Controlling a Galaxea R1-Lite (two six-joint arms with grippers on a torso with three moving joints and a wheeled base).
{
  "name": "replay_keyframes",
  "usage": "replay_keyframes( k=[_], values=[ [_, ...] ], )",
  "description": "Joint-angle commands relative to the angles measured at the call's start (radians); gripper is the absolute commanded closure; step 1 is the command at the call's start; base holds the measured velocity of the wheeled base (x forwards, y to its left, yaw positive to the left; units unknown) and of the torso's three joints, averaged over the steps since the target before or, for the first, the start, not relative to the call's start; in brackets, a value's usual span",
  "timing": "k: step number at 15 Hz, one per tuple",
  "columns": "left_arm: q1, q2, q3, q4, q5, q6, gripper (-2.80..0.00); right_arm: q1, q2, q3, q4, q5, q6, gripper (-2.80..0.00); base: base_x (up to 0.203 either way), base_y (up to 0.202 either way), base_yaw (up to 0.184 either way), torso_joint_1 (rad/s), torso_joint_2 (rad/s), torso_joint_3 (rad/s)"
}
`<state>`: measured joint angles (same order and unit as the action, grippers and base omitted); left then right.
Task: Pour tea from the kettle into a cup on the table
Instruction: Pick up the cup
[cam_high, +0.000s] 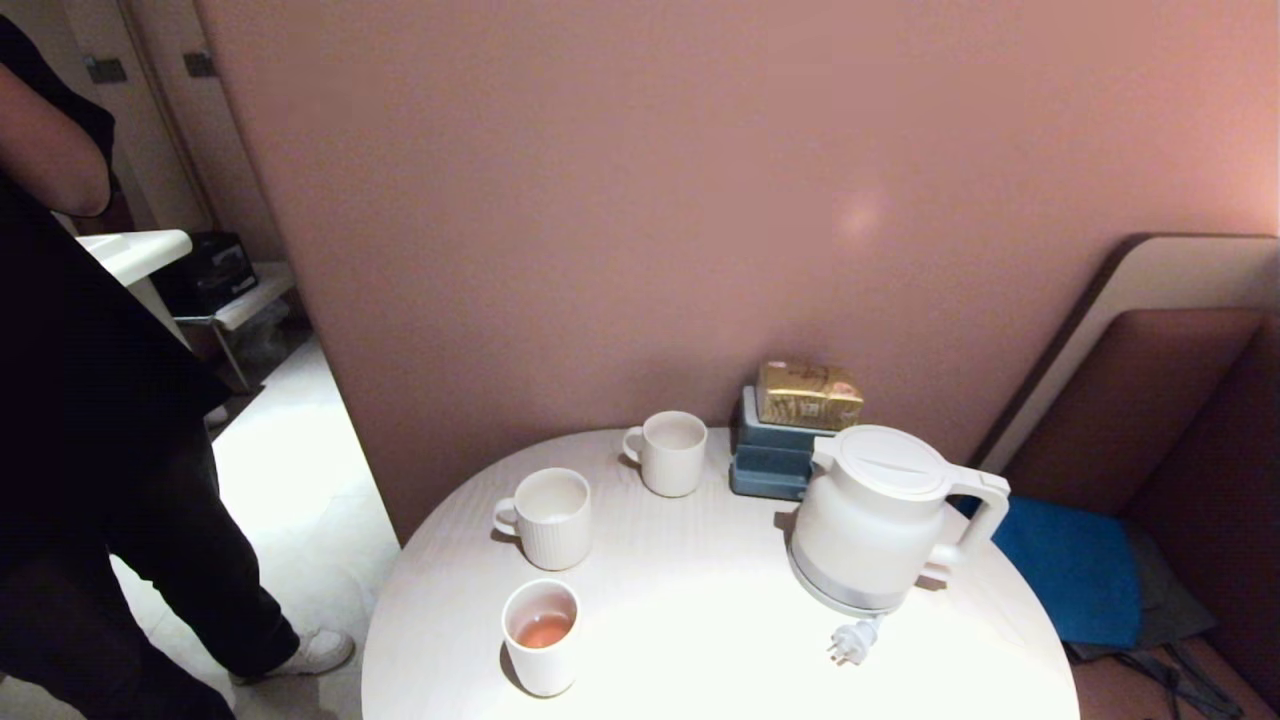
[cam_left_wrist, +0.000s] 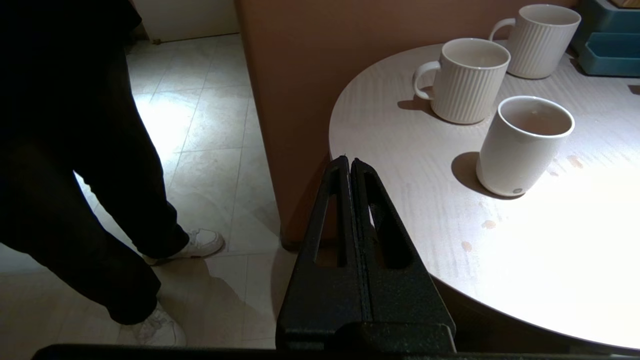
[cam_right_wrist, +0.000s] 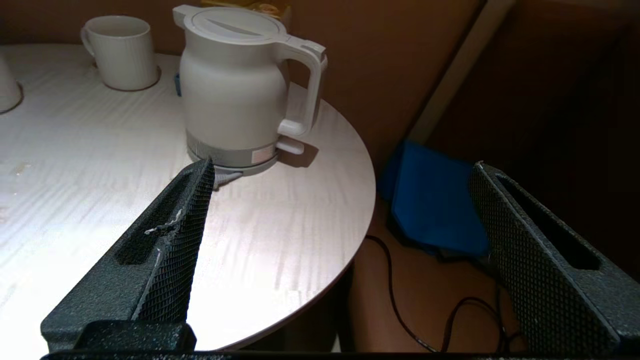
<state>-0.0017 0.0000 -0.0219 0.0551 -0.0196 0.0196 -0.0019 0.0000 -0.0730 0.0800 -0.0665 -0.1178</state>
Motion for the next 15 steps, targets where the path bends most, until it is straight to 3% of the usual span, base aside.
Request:
replay_keyframes(
  k=[1,7,15],
  values=[
    [0.000,0.002,0.000,0.000,0.000,0.000,0.00,0.000,0.000,0.016,-0.010,0.012,0.000,-2.80,0.000,0.000,0.000,0.000,0.00,0.000],
    [0.000,0.002,0.000,0.000,0.001,0.000,0.00,0.000,0.000,0.070,-0.066,0.082,0.011,-2.80,0.000,0.000,0.000,0.000,0.00,0.000],
    [0.000,0.002,-0.001,0.000,0.000,0.000,0.00,0.000,0.000,0.071,-0.074,0.080,0.078,-2.80,0.000,0.000,0.000,0.000,0.00,0.000]
  ],
)
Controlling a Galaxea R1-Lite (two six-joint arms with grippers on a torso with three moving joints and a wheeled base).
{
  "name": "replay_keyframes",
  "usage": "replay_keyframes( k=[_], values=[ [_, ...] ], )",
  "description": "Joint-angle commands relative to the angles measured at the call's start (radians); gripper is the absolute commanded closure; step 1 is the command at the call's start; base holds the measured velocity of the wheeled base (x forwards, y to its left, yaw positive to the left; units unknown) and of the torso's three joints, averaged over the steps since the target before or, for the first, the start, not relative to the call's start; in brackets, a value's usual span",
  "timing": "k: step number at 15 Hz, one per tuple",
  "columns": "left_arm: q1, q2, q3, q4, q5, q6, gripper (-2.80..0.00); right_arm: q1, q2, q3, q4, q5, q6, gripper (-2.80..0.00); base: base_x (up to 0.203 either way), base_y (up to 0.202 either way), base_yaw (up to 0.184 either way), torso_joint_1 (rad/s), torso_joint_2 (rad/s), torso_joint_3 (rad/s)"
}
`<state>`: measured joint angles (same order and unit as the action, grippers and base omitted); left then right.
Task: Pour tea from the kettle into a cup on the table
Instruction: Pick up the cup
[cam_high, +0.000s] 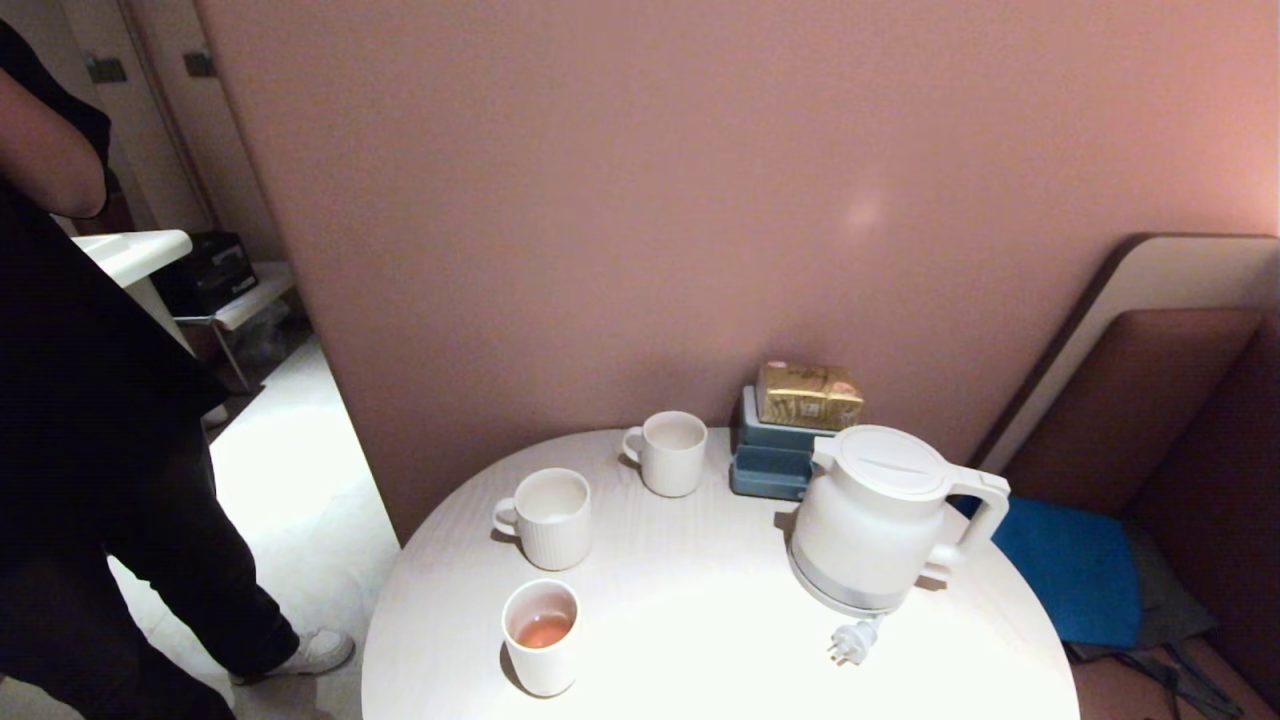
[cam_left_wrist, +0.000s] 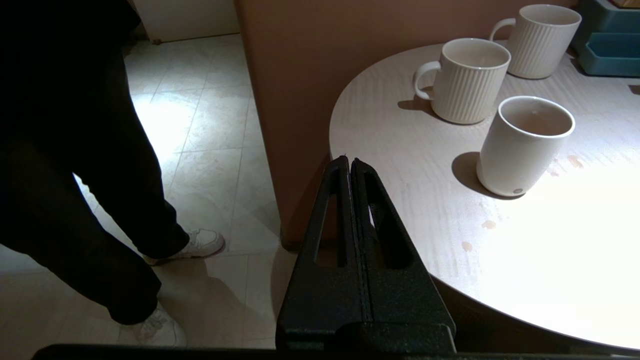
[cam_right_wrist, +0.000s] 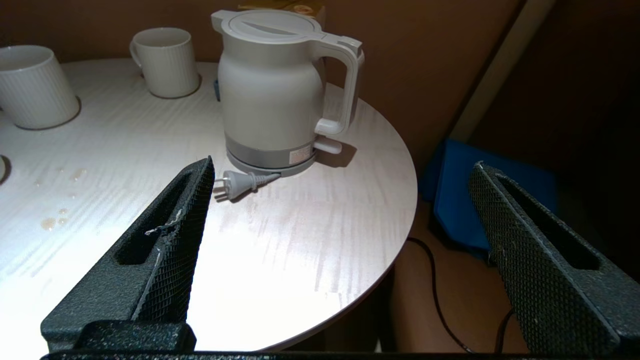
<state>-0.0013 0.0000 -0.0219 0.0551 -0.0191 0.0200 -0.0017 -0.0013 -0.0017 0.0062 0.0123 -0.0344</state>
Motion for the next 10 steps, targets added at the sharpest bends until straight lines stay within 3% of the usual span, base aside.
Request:
replay_keyframes(
  k=[1,10],
  values=[
    [0.000,0.002,0.000,0.000,-0.001,0.000,0.00,0.000,0.001,0.000,0.000,-0.003,0.014,-2.80,0.000,0.000,0.000,0.000,0.00,0.000],
    [0.000,0.002,0.000,0.000,-0.001,0.000,0.00,0.000,0.001,0.000,-0.008,-0.025,0.048,-2.80,0.000,0.000,0.000,0.000,0.00,0.000]
  ],
)
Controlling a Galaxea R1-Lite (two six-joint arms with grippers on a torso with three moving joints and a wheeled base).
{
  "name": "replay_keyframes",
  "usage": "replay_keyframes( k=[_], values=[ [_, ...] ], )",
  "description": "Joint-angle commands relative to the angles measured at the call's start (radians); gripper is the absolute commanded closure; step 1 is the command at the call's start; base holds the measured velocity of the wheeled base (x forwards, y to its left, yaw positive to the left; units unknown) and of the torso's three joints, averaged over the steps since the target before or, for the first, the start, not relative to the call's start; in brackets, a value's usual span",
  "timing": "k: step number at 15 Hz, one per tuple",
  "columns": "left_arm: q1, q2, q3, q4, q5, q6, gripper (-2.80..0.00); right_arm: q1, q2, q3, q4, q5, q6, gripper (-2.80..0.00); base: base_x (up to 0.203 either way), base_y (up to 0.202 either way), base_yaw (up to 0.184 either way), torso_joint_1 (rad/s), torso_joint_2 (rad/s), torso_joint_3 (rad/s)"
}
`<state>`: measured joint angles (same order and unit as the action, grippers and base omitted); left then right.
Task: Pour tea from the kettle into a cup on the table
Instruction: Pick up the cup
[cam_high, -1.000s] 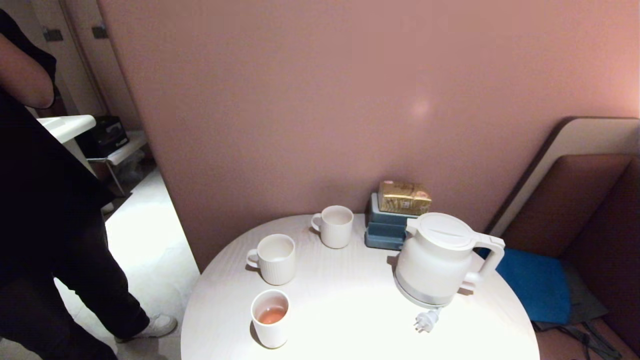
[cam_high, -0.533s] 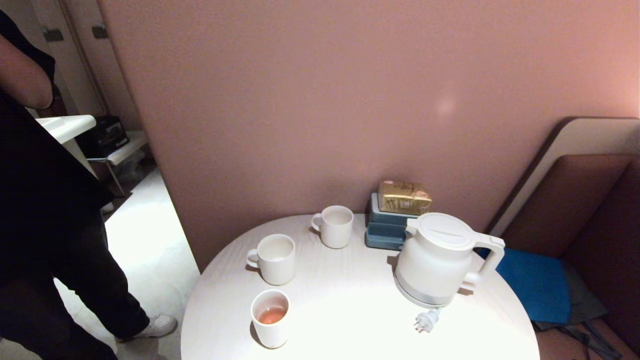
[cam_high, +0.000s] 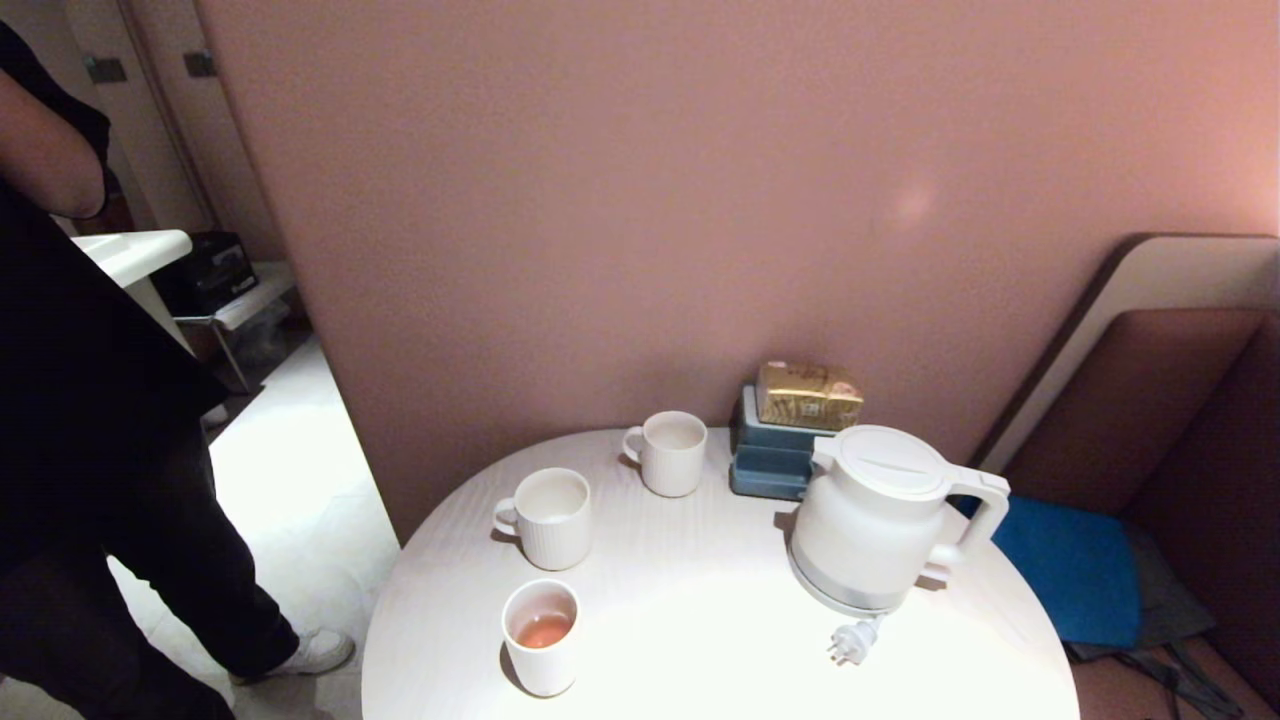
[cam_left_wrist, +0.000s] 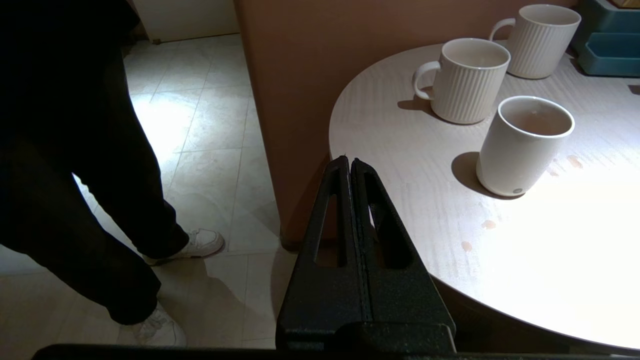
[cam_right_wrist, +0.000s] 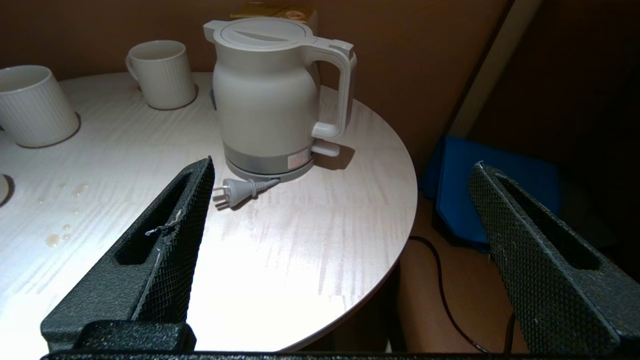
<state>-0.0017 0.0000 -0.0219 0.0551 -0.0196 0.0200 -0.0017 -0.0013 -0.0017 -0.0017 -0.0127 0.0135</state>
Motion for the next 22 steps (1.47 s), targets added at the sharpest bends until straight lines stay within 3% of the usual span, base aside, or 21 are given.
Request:
replay_keyframes(
  k=[1,2,3,5,6,22],
  values=[
    [0.000,0.002,-0.001,0.000,0.000,0.000,0.00,0.000,0.001,0.000,0.000,0.000,0.000,-2.80,0.000,0.000,0.000,0.000,0.00,0.000],
    [0.000,0.002,0.000,0.000,0.001,0.000,0.00,0.000,0.001,0.000,-0.001,0.000,-0.001,-2.80,0.000,0.000,0.000,0.000,0.00,0.000],
    [0.000,0.002,0.000,0.000,0.000,0.000,0.00,0.000,0.001,0.000,-0.001,0.000,0.001,0.00,0.000,0.000,0.000,0.000,0.00,0.000],
    [0.000,0.002,0.000,0.000,0.000,0.000,0.00,0.000,0.001,0.000,-0.001,0.000,0.005,0.00,0.000,0.000,0.000,0.000,0.00,0.000],
    [0.000,0.002,0.000,0.000,0.000,0.000,0.00,0.000,0.001,0.000,-0.001,0.000,0.005,-2.80,0.000,0.000,0.000,0.000,0.00,0.000],
    [0.000,0.002,0.000,0.000,0.001,0.000,0.00,0.000,0.001,0.001,-0.001,0.000,0.003,-2.80,0.000,0.000,0.000,0.000,0.00,0.000]
  ],
)
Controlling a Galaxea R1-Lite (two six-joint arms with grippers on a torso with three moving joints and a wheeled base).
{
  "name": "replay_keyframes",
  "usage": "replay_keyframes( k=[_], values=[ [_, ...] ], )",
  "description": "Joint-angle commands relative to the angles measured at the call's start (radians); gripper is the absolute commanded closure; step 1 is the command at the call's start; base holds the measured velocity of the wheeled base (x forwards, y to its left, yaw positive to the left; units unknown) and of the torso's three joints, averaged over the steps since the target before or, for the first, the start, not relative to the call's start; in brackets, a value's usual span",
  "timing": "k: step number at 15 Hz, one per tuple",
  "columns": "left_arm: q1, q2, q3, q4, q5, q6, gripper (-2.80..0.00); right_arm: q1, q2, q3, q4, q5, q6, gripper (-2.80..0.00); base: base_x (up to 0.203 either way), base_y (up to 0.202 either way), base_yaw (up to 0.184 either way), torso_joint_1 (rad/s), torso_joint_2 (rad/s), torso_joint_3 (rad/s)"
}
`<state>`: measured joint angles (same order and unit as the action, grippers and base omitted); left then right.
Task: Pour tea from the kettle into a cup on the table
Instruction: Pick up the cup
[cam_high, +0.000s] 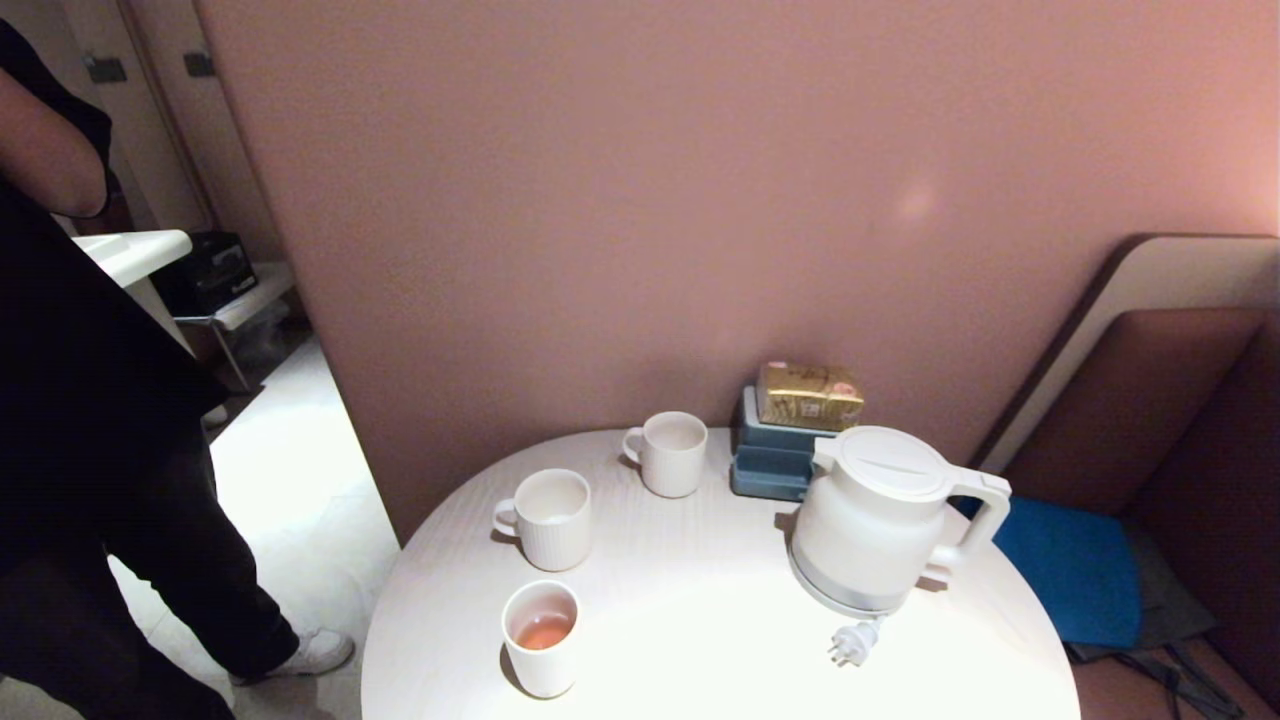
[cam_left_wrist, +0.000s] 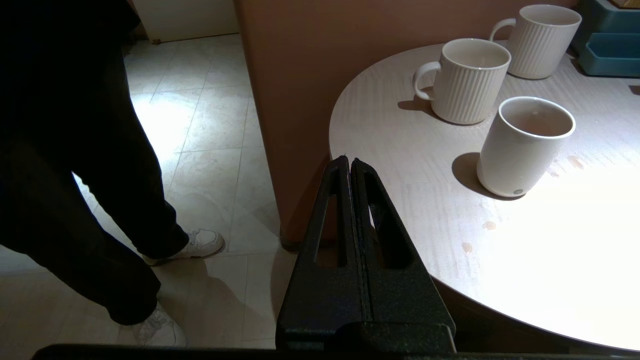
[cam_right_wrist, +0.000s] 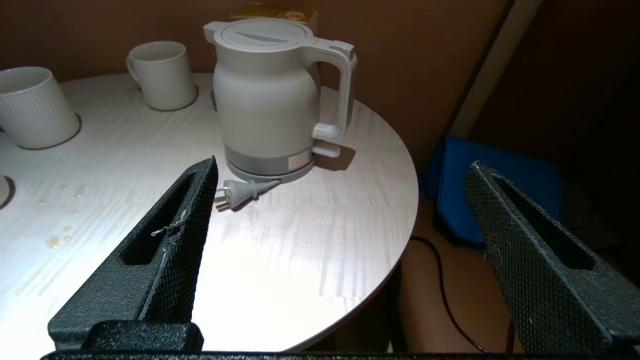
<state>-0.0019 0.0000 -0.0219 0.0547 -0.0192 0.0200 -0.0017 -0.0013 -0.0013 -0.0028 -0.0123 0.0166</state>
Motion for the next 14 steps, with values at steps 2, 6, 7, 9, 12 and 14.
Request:
replay_keyframes(
  k=[2,6,7,9,12,14],
  values=[
    [0.000,0.002,0.000,0.001,0.000,0.000,0.00,0.000,0.001,0.000,0.000,0.000,-0.001,0.00,0.000,0.000,0.000,0.000,0.00,0.000],
    [0.000,0.002,0.000,0.001,0.000,0.000,0.00,0.000,0.001,0.001,0.000,0.000,-0.001,0.00,0.000,0.000,0.000,0.000,0.00,0.000],
    [0.000,0.002,0.000,0.001,-0.001,0.000,0.00,0.000,0.001,0.000,0.000,0.000,-0.001,0.00,0.000,0.000,0.000,0.000,0.00,0.000],
    [0.000,0.002,0.000,0.001,-0.001,0.000,0.00,0.000,0.001,0.000,0.000,0.000,-0.001,0.00,0.000,0.000,0.000,0.000,0.00,0.000],
    [0.000,0.002,0.000,0.001,0.000,0.000,0.00,0.000,0.001,0.001,0.000,0.000,-0.001,0.00,0.000,0.000,0.000,0.000,0.00,0.000],
    [0.000,0.002,0.000,0.001,0.000,0.000,0.00,0.000,0.001,0.001,0.000,0.000,-0.001,0.00,0.000,0.000,0.000,0.000,0.00,0.000]
  ],
)
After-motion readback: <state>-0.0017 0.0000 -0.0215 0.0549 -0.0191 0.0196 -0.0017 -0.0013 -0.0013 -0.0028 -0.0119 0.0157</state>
